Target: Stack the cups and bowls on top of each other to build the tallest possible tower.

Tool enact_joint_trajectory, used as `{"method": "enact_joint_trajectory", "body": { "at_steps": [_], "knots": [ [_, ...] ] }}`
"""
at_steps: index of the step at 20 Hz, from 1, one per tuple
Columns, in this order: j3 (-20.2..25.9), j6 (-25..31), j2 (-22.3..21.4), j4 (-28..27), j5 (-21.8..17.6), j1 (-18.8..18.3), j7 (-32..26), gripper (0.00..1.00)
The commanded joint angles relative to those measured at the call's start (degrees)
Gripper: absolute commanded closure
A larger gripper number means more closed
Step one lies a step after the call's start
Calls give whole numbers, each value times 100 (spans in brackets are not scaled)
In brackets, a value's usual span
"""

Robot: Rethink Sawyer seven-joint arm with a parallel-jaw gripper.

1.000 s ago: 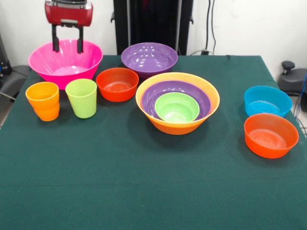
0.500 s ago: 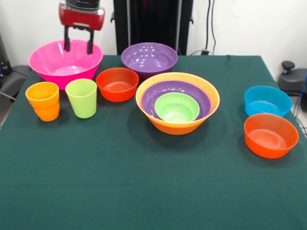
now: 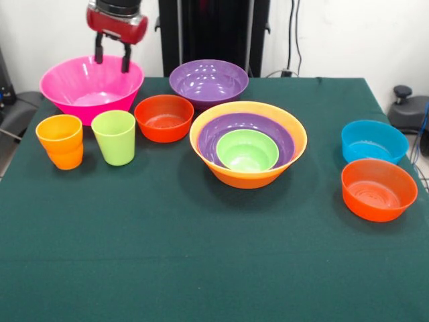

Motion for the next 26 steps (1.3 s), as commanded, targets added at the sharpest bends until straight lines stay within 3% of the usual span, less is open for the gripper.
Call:
{"method": "enact_joint_trajectory", "body": {
  "at_steps": [1,5,9,16,26],
  "knots": [
    [-35,-77,484,-484,78,-414,183,0],
    [96,-89,603,-563,27,-649,27,0],
    [162,-420,445,-324,123,-411,338,0],
    [680,16,-436,204,1072,-117,433,0],
    [1045,464,-489,146,1914,-290,-55,0]
  ]
}}
